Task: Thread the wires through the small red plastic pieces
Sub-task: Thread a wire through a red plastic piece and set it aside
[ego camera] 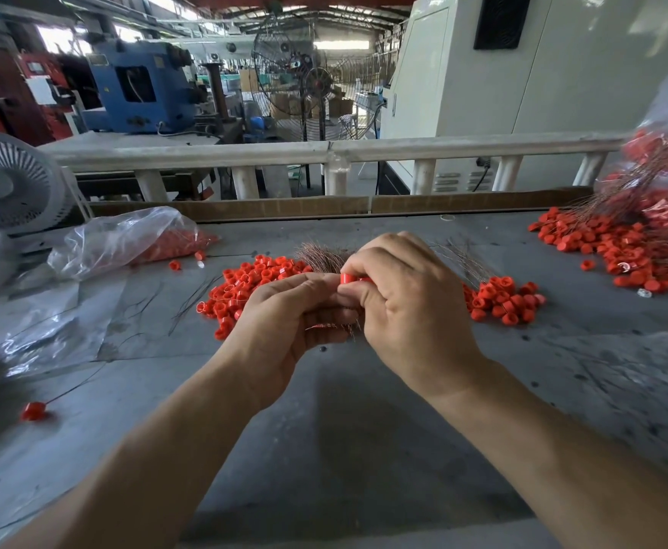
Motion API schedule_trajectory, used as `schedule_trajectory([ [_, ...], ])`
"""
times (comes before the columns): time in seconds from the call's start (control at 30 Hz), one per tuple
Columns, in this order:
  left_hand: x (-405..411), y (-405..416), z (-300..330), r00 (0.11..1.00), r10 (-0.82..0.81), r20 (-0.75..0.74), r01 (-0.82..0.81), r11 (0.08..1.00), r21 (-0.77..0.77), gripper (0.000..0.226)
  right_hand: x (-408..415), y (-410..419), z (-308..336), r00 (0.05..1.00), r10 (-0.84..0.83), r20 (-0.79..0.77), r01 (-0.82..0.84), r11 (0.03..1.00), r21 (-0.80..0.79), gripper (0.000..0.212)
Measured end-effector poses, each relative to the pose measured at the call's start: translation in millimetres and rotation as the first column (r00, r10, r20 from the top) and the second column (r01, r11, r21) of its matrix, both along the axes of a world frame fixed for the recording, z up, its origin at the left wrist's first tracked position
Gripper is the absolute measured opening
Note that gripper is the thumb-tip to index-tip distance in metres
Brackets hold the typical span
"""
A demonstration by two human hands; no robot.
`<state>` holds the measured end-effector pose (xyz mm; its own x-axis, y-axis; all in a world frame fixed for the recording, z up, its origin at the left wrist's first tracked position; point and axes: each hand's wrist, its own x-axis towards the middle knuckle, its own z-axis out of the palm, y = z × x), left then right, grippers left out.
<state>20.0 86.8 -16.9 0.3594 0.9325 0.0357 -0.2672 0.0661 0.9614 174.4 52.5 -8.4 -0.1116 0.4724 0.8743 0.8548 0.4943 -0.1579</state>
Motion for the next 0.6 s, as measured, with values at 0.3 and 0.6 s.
schedule_trajectory([
  [0.3, 0.2, -1.7, 3.6, 0.993, -0.116, 0.032, 0.118, 0.990, -0.081, 0.041, -2.1, 2.6, -0.1, 0.997, 0.082, 0.009, -0.082, 0.997, -0.014, 0.005],
  [0.6, -5.1, -0.2, 3.6, 0.989, -0.105, 0.104, 0.115, 0.989, -0.092, 0.032, 0.6, 5.3, -7.5, 0.988, 0.157, 0.012, -0.155, 0.982, -0.111, 0.016],
])
